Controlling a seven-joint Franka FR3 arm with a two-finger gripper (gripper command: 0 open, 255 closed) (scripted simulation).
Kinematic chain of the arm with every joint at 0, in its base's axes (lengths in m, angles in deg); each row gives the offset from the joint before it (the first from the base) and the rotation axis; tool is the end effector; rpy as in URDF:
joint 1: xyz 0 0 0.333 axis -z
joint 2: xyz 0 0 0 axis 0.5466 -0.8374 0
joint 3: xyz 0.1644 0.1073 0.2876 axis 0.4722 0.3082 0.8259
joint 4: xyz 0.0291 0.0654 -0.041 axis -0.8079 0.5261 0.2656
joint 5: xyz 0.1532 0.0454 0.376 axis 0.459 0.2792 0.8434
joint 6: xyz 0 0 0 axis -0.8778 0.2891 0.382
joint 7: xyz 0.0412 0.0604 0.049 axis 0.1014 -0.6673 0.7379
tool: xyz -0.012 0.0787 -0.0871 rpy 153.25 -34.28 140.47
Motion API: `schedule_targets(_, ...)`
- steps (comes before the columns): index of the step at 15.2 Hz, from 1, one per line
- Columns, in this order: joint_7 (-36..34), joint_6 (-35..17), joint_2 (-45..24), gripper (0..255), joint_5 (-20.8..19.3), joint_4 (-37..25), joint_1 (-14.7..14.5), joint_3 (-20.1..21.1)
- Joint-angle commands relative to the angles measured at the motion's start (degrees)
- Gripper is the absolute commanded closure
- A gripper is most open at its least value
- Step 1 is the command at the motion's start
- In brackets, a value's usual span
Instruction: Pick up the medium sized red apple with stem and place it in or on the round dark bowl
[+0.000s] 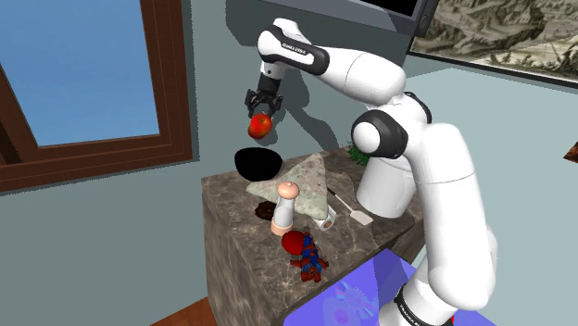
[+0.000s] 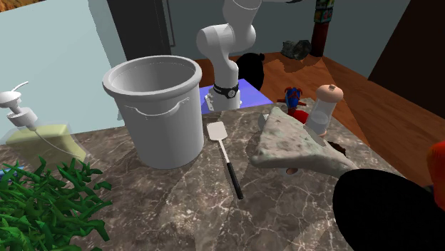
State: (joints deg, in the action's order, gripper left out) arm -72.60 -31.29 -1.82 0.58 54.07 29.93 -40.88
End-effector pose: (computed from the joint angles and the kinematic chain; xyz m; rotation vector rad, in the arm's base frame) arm 0.7647 -0.0339 0.5576 -2.9719 0.2998 -0.1339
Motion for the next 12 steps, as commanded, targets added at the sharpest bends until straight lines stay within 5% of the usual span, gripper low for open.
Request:
schedule_targets(1,0.4,-2.1,0.8,255,-0.1,2.9,-0.4,-0.1)
schedule_targets(12,2.1,-11.9,3.0,255,-0.1,15.1,-1.8,-0.2)
